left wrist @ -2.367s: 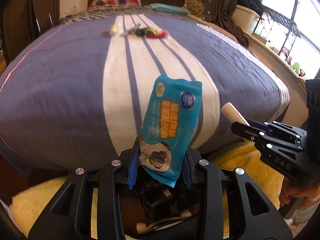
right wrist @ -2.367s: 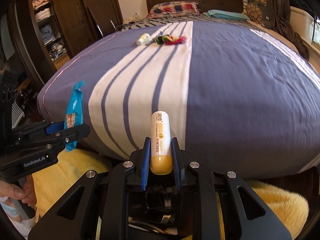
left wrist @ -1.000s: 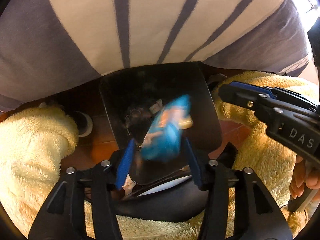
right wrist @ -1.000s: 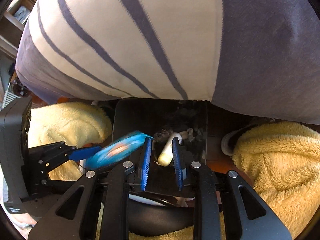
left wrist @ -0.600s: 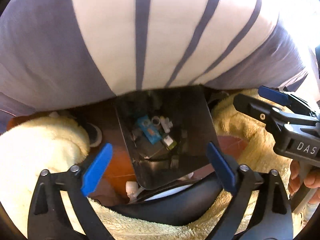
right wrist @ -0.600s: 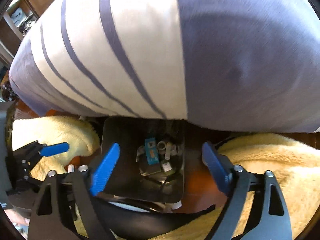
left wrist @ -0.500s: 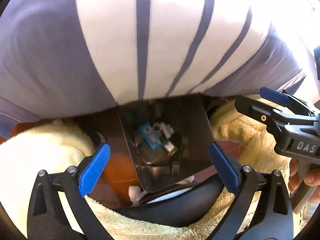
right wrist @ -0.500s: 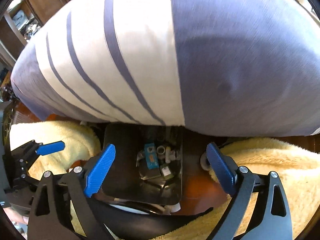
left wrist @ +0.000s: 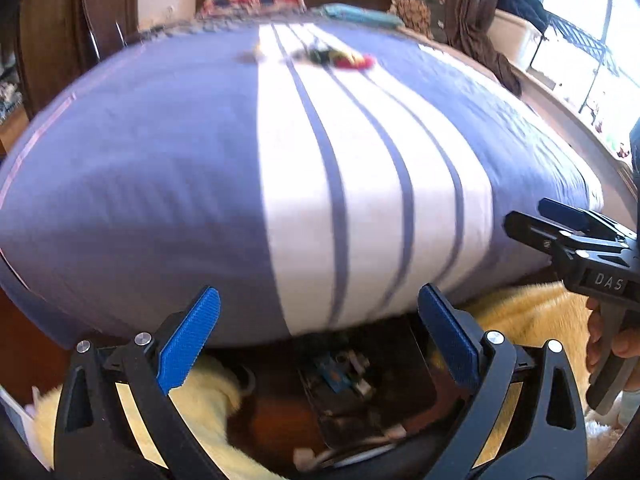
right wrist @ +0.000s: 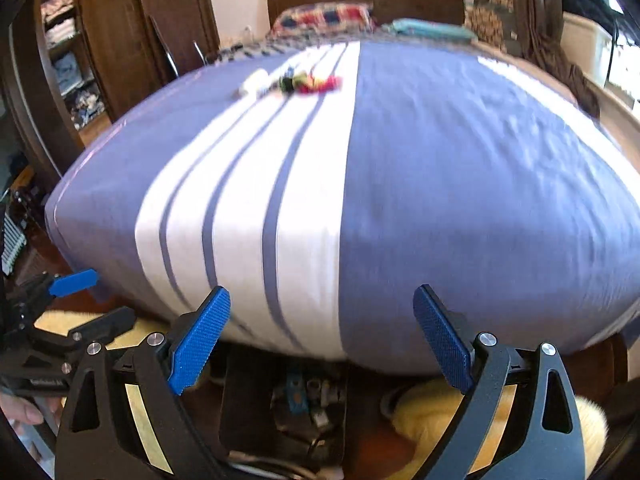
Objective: Collect trash
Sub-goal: 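Raise both tools back over the bed toward the remaining items, then grasp the yellow lotion bottle with the left tool while the right tool grasps the pipe-cleaner toy, then lower both tools to the bin and open them to drop bottle and toy, then raise both tools over the bed and grasp the black thread spool with the right tool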
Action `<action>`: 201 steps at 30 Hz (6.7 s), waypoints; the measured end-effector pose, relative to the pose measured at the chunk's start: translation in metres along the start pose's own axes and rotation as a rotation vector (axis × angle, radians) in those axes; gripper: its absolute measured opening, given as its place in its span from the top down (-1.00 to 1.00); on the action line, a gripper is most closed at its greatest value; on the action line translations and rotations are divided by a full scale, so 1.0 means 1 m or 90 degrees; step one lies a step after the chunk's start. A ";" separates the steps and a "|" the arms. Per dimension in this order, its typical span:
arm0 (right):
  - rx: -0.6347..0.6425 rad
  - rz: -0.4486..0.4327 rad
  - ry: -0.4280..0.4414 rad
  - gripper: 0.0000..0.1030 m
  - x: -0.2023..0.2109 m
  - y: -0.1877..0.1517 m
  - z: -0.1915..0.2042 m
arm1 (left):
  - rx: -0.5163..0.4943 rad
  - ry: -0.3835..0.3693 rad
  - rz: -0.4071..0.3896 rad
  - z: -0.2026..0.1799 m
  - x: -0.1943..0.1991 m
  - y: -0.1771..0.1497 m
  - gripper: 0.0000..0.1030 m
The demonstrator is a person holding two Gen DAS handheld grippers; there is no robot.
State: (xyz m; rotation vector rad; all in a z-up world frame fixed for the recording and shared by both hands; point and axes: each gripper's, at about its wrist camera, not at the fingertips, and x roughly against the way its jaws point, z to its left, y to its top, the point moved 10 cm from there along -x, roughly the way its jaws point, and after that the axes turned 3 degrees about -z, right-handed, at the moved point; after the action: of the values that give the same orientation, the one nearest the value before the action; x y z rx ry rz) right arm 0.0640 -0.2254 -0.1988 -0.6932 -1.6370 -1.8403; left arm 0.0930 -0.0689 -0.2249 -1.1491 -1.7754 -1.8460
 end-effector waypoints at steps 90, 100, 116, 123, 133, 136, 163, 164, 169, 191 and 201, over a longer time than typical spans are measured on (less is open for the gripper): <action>0.030 -0.077 0.023 -0.24 -0.040 0.133 0.001 | -0.016 0.031 -0.061 0.026 -0.047 0.173 0.43; 0.019 -0.111 0.022 -0.24 0.019 0.092 0.014 | -0.025 -0.004 -0.097 -0.015 0.025 0.117 0.43; 0.003 -0.020 0.036 -0.24 0.016 -0.029 0.022 | 0.008 -0.041 0.017 -0.036 0.009 -0.029 0.43; -0.014 0.071 0.031 -0.24 -0.016 -0.093 0.016 | 0.007 -0.038 0.093 -0.035 -0.024 -0.081 0.43; -0.029 0.157 0.035 -0.24 -0.057 -0.133 0.020 | 0.026 -0.057 0.211 -0.037 -0.072 -0.139 0.43; -0.046 0.190 0.045 -0.24 -0.071 -0.145 0.020 | 0.025 -0.059 0.240 -0.038 -0.085 -0.150 0.43; -0.069 0.256 0.041 -0.67 -0.108 -0.161 0.012 | 0.029 -0.068 0.310 -0.042 -0.105 -0.183 -0.21; -0.068 0.253 0.036 -0.76 -0.105 -0.158 0.010 | 0.028 -0.064 0.305 -0.042 -0.103 -0.181 -0.24; -0.067 0.216 0.007 -0.87 -0.092 -0.146 -0.002 | 0.032 -0.050 0.266 -0.035 -0.092 -0.163 -0.57; 0.000 -0.028 -0.036 -0.93 -0.009 0.058 -0.030 | 0.002 0.016 -0.026 0.011 -0.003 0.062 -0.77; 0.000 -0.018 -0.037 -0.93 -0.064 0.121 -0.024 | -0.008 0.053 -0.002 0.036 -0.056 0.121 -0.77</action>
State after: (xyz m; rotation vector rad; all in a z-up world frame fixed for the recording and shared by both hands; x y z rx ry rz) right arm 0.1948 -0.2540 -0.1629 -0.7331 -1.6917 -1.8554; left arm 0.2254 -0.0711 -0.1879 -1.0574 -1.7234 -1.8808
